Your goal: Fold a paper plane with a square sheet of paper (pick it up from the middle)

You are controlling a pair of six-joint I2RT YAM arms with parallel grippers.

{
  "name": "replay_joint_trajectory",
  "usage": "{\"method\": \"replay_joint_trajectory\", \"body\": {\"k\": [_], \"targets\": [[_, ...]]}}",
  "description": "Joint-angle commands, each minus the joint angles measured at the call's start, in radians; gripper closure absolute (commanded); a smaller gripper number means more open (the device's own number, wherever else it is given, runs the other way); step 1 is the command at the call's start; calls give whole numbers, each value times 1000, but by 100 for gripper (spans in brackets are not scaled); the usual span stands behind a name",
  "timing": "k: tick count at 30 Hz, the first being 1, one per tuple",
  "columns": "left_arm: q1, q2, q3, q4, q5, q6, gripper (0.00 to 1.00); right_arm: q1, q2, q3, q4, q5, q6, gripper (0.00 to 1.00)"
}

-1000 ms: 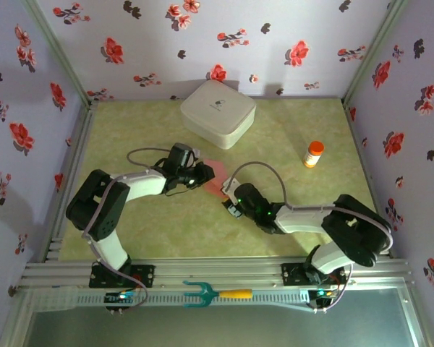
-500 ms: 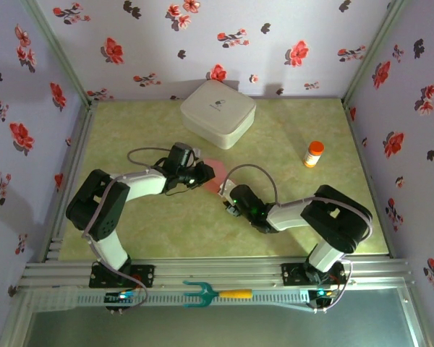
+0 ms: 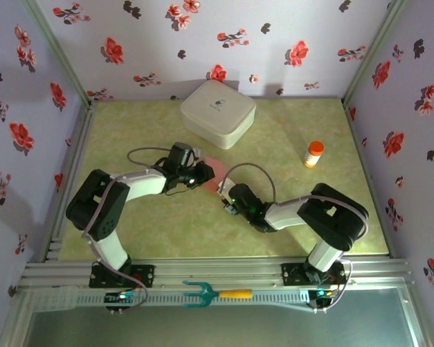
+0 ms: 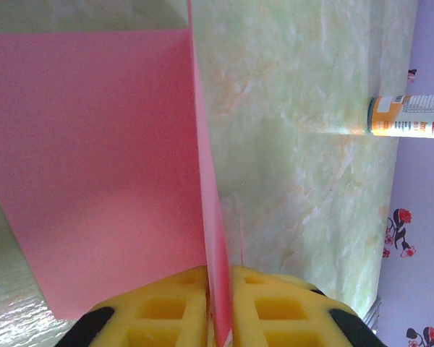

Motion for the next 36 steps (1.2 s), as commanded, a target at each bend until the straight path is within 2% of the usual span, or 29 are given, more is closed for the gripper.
{"method": "replay_joint_trajectory", "body": {"k": [1,16,26,29,31,33,36], "targets": [[-1,16,27,-13,19,16,85,2,15,21,37,-1,36,66],[-1,18,28,-17,17,16,85,3,15,22,30,-22,58,79],[-2,15,26,-24,9,13,85,2,21,27,26,-34,77,84],[-1,10,25,-26,2,13,76,2,25,31,16,-41,83,86],[-1,-6,20,-33,-17,15,67,2,31,34,9,-49,94,87],[0,-34,12,-50,-56,21,61,-1,40,38,2,-66,125,88],[5,-88,12,-163,-167,32,49,-12,50,41,2,-104,183,89]]}}
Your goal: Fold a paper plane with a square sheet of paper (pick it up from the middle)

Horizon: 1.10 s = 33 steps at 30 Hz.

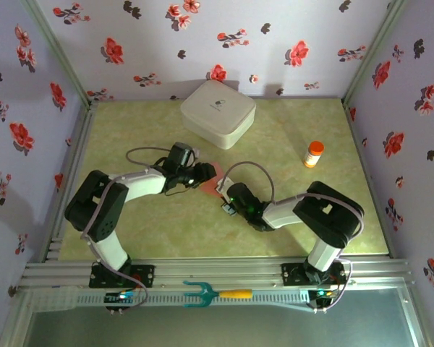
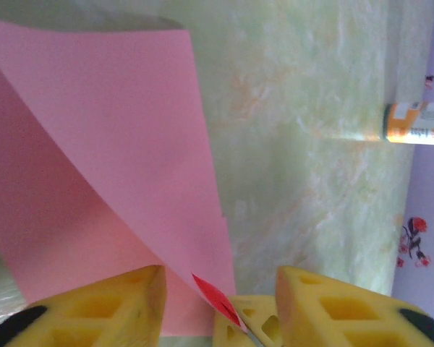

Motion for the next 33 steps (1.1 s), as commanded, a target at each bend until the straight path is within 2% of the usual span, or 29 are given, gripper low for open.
{"method": "replay_joint_trajectory", "body": {"k": [1,3,6,8,12,16,21,27,33], "targets": [[9,-88,3,-124,-132,23,47,-13,17,23,-15,-58,100,89],[18,-127,-16,-145,-172,18,40,-22,19,26,-16,-91,134,89],[32,-179,-44,-142,-203,13,37,-36,24,26,-14,-133,167,89],[39,-200,-51,-137,-207,15,36,-53,24,27,-24,-151,214,89],[42,-200,-52,-121,-186,21,37,-106,24,38,-49,-281,312,91],[41,-175,-58,-89,-155,11,46,-137,23,50,-70,-360,375,90],[42,-148,-53,-67,-119,4,59,-168,33,32,-16,-451,434,88],[39,-101,-43,-36,-69,-6,78,-187,44,21,15,-475,483,88],[34,-64,-34,0,-29,-19,80,-200,58,12,44,-497,521,89]]}}
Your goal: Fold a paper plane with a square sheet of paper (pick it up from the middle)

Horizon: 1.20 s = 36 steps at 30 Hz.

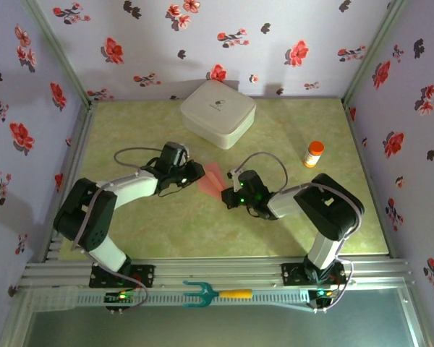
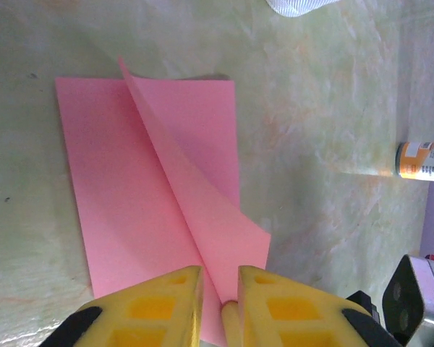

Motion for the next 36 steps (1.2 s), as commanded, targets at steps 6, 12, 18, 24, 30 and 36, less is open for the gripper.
{"method": "replay_joint_trajectory", "body": {"k": [6,12,18,24,30,36], "targets": [[-13,62,26,62,67,-17,87,-25,26,-25,61,-61,89,90],[-28,114,44,107,101,-19,90,-31,28,-35,84,-72,107,90],[-41,152,69,144,111,-18,90,-43,28,-37,87,-81,125,90],[-44,193,86,157,114,-20,90,-48,25,-37,85,-87,131,89],[-45,237,115,152,114,-15,89,-51,31,-26,67,-99,138,88],[-45,258,122,157,114,-13,89,-53,24,-17,45,-104,138,86]]}}
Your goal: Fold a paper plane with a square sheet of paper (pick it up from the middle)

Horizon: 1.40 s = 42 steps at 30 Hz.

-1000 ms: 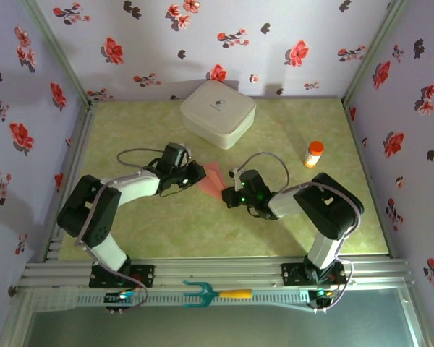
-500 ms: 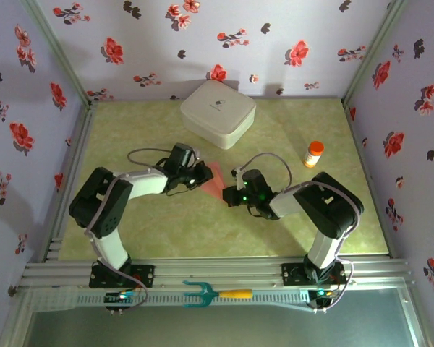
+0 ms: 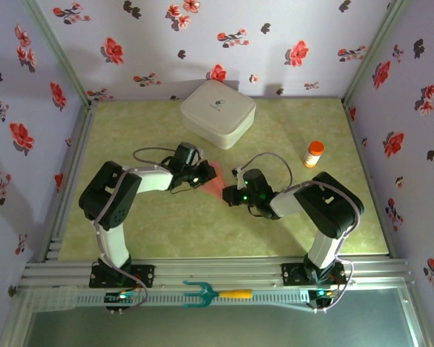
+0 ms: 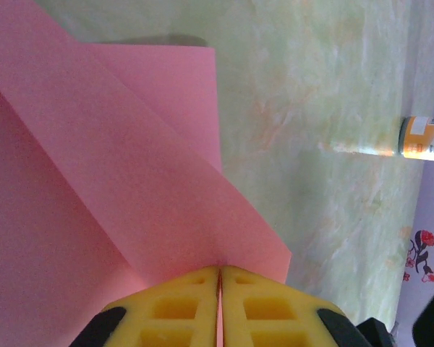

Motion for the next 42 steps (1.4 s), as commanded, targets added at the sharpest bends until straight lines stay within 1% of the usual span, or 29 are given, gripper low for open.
{"method": "replay_joint_trajectory", "body": {"k": [1,3,10,11,13,14,20,27,30,35,42], "targets": [[-6,21,26,13,13,6,89,-8,13,10,-34,-22,15,85],[-6,29,29,12,17,7,89,-8,13,17,-44,-25,16,86],[-8,37,41,14,27,13,87,-10,18,19,-52,-20,24,92],[-8,39,41,14,26,15,87,-11,18,20,-54,-19,25,92],[-8,44,44,14,33,18,87,-11,20,23,-59,-17,25,86],[-8,48,43,14,35,19,87,-11,19,26,-63,-17,24,86],[-8,65,50,19,53,21,87,-11,14,42,-92,-27,23,86],[-10,67,53,16,55,20,86,-13,19,45,-103,-20,35,92],[-10,61,51,4,43,26,85,-17,23,48,-110,-17,42,96],[-8,69,62,-8,39,39,84,-26,33,56,-118,-34,54,99],[-8,89,67,-6,43,41,84,-33,41,50,-116,-33,73,100]]}}
